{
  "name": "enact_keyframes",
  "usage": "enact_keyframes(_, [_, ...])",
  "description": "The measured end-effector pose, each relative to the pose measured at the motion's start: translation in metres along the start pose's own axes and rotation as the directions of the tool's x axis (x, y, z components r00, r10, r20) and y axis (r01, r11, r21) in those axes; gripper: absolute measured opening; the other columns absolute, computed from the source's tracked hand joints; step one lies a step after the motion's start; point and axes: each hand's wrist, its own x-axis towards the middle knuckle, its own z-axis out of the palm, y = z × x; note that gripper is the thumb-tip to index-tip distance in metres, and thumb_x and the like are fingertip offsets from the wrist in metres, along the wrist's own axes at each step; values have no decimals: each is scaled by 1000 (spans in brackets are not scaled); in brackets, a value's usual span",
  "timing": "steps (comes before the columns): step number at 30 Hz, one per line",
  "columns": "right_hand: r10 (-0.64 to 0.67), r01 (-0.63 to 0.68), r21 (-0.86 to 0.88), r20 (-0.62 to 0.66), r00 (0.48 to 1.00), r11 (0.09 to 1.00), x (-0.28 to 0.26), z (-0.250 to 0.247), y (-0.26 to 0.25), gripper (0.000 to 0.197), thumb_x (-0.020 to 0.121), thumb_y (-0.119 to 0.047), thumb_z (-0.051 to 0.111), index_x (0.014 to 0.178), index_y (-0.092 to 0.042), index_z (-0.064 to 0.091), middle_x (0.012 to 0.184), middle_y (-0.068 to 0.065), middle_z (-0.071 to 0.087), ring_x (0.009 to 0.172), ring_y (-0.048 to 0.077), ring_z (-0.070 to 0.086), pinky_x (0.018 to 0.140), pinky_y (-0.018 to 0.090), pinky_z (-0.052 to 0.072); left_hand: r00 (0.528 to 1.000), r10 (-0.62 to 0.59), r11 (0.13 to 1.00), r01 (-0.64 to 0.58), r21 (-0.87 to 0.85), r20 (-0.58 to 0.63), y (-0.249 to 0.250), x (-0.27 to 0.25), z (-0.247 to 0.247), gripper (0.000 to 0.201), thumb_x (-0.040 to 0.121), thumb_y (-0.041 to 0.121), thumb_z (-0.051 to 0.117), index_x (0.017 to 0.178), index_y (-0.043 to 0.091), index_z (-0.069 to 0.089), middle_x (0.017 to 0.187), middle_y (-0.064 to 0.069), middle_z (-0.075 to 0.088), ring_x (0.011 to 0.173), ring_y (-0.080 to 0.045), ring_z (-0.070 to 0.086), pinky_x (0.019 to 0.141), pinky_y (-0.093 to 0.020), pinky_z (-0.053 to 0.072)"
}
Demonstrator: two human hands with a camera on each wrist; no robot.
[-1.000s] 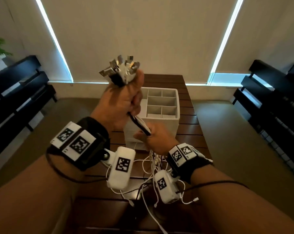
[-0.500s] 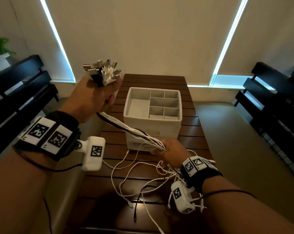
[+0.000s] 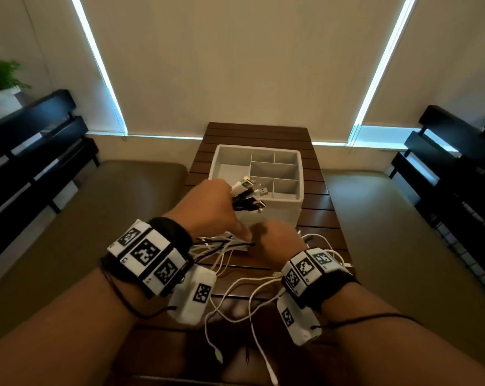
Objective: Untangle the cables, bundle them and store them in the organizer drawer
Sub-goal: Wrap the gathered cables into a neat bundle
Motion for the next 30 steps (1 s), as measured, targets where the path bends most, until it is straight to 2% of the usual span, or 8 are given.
enact_keyframes(4, [-39, 43, 37, -98, 994, 998, 6, -5, -7, 22, 86, -30, 60, 101, -17, 67, 94, 2, 66, 85, 22, 62, 67, 25, 39, 984, -2, 987, 30, -156, 178, -12, 1, 19, 52, 53, 18, 92, 99, 22, 68, 94, 6, 70, 90, -10, 66, 80, -28, 53])
enact_keyframes(8, [-50, 48, -25, -62, 997, 999, 6, -8, -12, 24, 87, -28, 60, 105, -14, 68, 101, 8, 68, 92, 25, 63, 69, 25, 35, 983, 8, 952, 49, -302, 184, -20, -1, 31, 40, 58, 2, 85, 91, 21, 70, 89, 5, 71, 83, -9, 66, 69, -20, 49])
enact_keyframes(11, [-33, 30, 169, 15, 999, 985, 1, -10, -8, 29, 84, -25, 67, 109, -11, 67, 101, 7, 68, 92, 23, 63, 71, 24, 38, 986, 11, 971, 29, -236, 166, -24, -2, 32, 27, 65, 5, 78, 87, 19, 71, 82, 4, 70, 74, -8, 65, 60, -18, 46])
enact_keyframes(15, [49, -86, 429, 97, 994, 899, -11, -7, 19, 13, 78, -18, 74, 82, -21, 62, 82, 5, 69, 73, 19, 66, 67, 34, 53, 1000, -25, 944, 29, -328, 15, -34, -2, 16, 21, 65, 5, 72, 79, 20, 69, 77, -1, 69, 69, -16, 65, 54, -27, 51])
enact_keyframes(18, [105, -148, 552, 109, 988, 821, -19, 4, 33, 20, 79, -13, 71, 73, -27, 58, 75, 1, 66, 65, 14, 64, 65, 32, 54, 995, -35, 897, -11, -442, -96, -36, 0, 3, 27, 58, 13, 75, 85, 13, 74, 84, -11, 73, 80, -29, 70, 73, -47, 59])
enact_keyframes(21, [142, -143, 718, 62, 988, 681, -19, 13, 39, 10, 80, -8, 65, 80, -18, 62, 74, 7, 68, 67, 21, 67, 69, 38, 55, 979, -60, 843, -56, -534, -197, -32, 2, -6, 20, 64, 6, 78, 79, 17, 72, 78, -10, 72, 73, -28, 69, 71, -44, 58])
enact_keyframes(23, [173, -148, 767, 48, 984, 625, -18, 18, 42, 8, 83, -10, 66, 85, -17, 64, 74, 3, 68, 70, 18, 66, 71, 37, 55, 957, -107, 800, -77, -595, -268, -31, 5, -15, 20, 67, 0, 78, 79, 15, 69, 74, -8, 70, 69, -24, 67, 66, -38, 54])
enact_keyframes(30, [195, -186, 613, 54, 979, 767, -15, 21, 43, 6, 81, -17, 70, 77, -20, 66, 73, -3, 67, 71, 10, 63, 67, 22, 46, 883, -64, 720, -281, -634, -464, -9, 9, -60, 37, 68, -11, 75, 76, 23, 63, 62, 13, 66, 65, -11, 64, 60, -30, 53])
